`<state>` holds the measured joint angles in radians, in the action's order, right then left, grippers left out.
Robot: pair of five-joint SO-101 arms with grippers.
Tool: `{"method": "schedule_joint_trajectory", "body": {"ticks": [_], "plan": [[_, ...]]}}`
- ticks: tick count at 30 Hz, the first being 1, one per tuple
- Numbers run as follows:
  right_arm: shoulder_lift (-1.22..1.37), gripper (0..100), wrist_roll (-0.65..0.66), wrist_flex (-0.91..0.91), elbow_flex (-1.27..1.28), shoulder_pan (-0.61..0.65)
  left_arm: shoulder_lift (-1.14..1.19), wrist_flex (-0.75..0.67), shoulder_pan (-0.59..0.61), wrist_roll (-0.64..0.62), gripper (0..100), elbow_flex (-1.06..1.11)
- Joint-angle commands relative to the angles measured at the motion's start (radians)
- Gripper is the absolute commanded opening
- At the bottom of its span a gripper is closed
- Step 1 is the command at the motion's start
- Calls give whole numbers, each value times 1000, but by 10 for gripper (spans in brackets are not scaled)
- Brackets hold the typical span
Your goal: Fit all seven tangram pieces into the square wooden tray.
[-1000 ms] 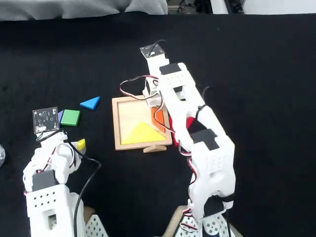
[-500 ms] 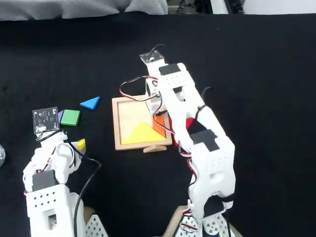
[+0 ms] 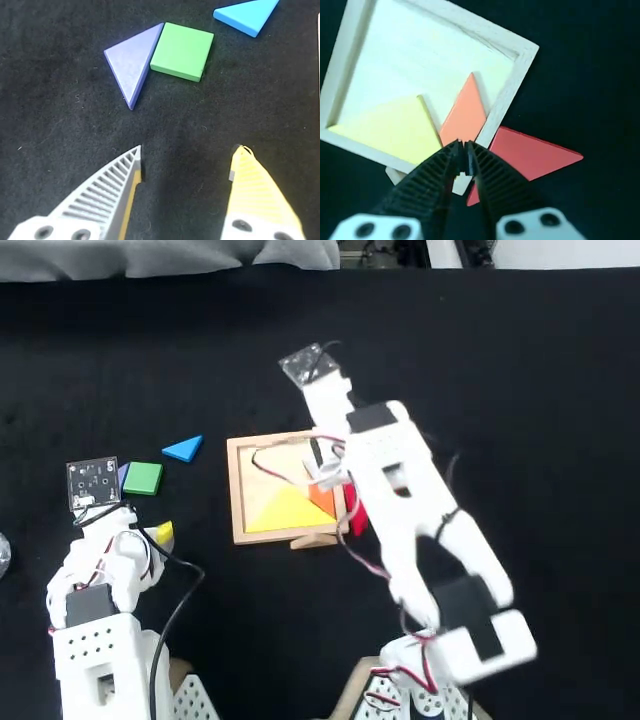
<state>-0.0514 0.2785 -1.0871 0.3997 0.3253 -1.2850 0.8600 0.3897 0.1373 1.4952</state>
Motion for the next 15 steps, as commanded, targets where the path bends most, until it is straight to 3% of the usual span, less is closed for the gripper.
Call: {"method": "schedule_joint_trajectory", "body": {"ticks": [1, 5, 11, 15], "plan": [[-130, 39, 94, 35, 68, 12, -12, -9, -12, 6, 281, -5], [-154, 158, 213, 41, 174, 40, -12, -37, -12, 6, 281, 10], [-163, 139, 255, 80, 289, 170, -12, -41, -7, 6, 281, 12], [-163, 138, 255, 78, 289, 180, -12, -41, -7, 6, 281, 12]]}}
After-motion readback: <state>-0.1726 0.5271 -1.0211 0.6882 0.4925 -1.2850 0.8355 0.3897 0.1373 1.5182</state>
